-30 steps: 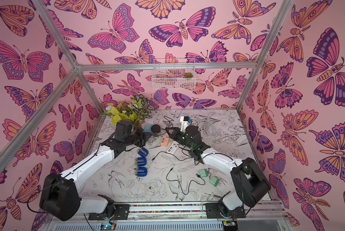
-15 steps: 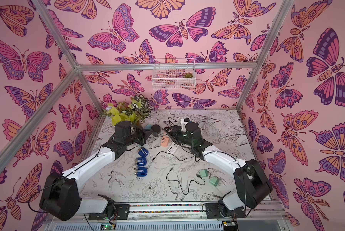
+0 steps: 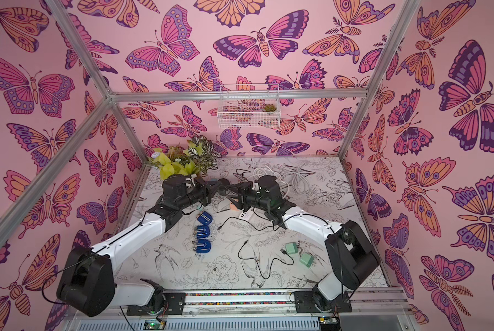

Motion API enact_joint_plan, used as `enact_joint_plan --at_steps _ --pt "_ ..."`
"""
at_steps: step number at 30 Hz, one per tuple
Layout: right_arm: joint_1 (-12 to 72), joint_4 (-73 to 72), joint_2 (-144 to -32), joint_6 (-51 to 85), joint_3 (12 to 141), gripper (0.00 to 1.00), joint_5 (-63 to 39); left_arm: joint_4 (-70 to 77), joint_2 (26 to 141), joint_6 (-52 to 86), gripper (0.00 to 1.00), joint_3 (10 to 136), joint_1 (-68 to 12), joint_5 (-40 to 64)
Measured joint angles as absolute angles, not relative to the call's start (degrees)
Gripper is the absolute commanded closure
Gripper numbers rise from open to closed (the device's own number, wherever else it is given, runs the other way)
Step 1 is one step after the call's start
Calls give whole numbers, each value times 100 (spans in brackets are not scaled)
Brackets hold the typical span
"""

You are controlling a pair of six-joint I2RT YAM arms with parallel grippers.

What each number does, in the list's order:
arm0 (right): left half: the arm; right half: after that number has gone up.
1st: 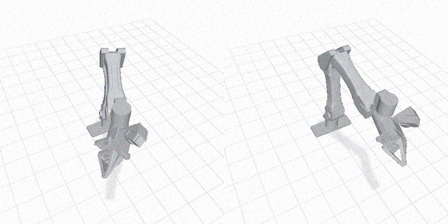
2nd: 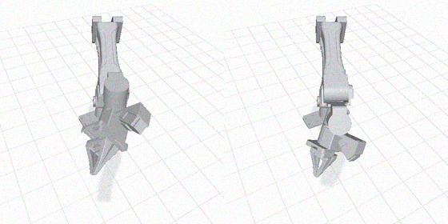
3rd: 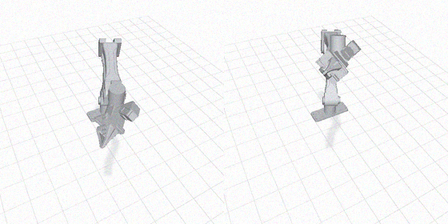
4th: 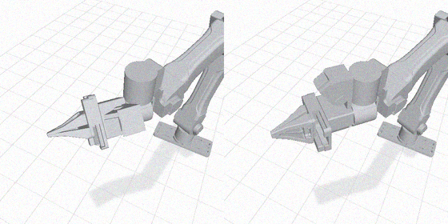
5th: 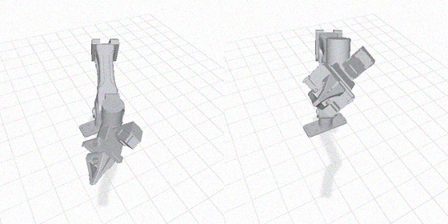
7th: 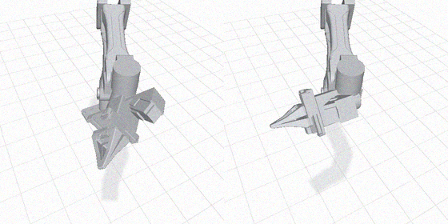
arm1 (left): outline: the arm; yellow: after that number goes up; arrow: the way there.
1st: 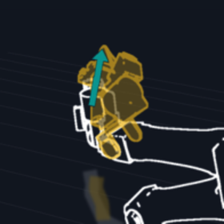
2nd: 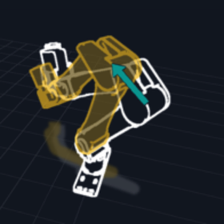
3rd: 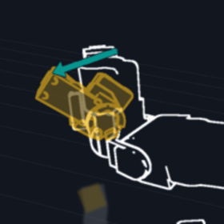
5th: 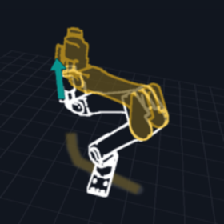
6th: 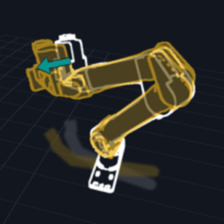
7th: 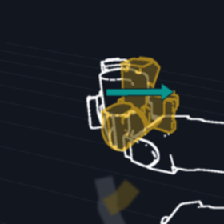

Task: Charge the electric shaver
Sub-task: Pick up the charging cable from the center of the board.

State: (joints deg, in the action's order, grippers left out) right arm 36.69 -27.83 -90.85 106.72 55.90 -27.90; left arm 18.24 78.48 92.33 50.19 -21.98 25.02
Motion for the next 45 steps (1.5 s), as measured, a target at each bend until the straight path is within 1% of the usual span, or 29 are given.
enact_joint_plan --at_steps 6,8,14,16,19,23,28,33,40,45 --pt "3667 -3319 -9413 11015 5590 72 -2746 1835 7856 9209 100 4989 -2202 2502" --pt "3664 -3371 -9417 11069 5590 72 -2744 1841 7863 9209 100 4989 -2202 2504" --pt "3664 -3524 -9430 11124 5594 68 -2749 1848 7920 9198 100 4989 -2226 2617" --pt "3664 -3564 -9474 11128 5618 68 -2751 1852 7961 9198 100 4989 -2231 2639" --pt "3664 -3592 -9553 11133 5666 77 -2757 1850 8001 9198 100 4989 -2233 2661" --pt "3664 -3642 -9620 11144 5680 83 -2755 1861 8036 9198 100 4991 -2241 2683" --pt "3664 -3695 -9666 11146 5686 84 -2757 1861 8071 9198 100 4991 -2241 2707" --pt "3638 -3715 -9666 11113 5686 89 -2788 1855 8071 9201 100 4991 -2244 2727" --pt "3599 -3758 -9688 11096 5697 93 -2871 1852 8095 9203 100 5011 -2241 2757" --pt "3573 -3804 -9760 11096 5719 99 -2930 1846 8156 9205 100 5046 -2237 2759"
